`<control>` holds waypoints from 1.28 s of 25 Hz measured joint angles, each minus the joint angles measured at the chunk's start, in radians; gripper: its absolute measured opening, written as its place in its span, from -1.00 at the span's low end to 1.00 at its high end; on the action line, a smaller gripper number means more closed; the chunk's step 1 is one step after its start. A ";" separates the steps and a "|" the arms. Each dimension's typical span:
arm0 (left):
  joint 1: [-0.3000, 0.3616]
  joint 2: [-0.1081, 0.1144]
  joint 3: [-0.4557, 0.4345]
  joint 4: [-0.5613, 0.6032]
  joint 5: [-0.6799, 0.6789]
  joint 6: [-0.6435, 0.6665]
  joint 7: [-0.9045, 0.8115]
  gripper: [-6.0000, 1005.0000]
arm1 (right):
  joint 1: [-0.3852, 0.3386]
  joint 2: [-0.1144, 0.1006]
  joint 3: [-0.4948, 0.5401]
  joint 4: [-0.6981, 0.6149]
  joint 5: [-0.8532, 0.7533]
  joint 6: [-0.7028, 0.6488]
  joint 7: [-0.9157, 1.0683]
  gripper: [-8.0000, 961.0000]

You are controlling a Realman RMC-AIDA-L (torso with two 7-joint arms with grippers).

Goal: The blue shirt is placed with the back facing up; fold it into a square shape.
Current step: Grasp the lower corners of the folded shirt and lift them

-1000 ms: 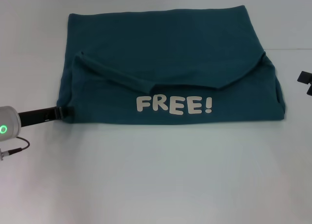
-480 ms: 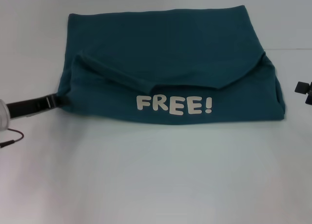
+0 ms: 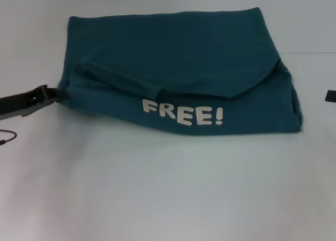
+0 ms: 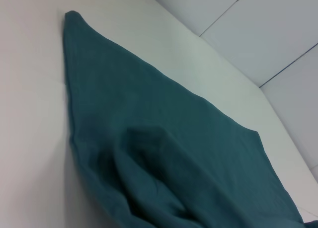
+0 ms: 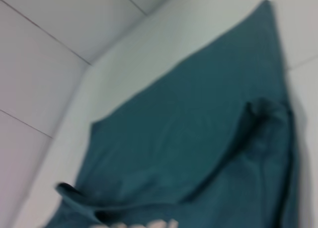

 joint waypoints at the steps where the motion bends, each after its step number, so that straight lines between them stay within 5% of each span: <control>1: -0.004 0.000 0.001 -0.001 0.001 -0.001 0.000 -0.98 | 0.016 -0.009 0.000 -0.001 -0.036 0.009 0.019 0.87; 7: -0.022 0.002 0.002 -0.001 0.002 -0.007 -0.011 -0.98 | 0.107 -0.036 0.000 -0.001 -0.191 0.073 0.068 0.87; 14: -0.029 0.000 0.002 -0.003 0.000 -0.024 -0.017 -0.98 | 0.199 -0.008 -0.012 -0.001 -0.350 0.131 0.184 0.86; 32: -0.030 -0.015 0.001 -0.004 -0.003 -0.027 -0.020 -0.98 | 0.258 0.028 -0.146 0.125 -0.359 0.242 0.261 0.81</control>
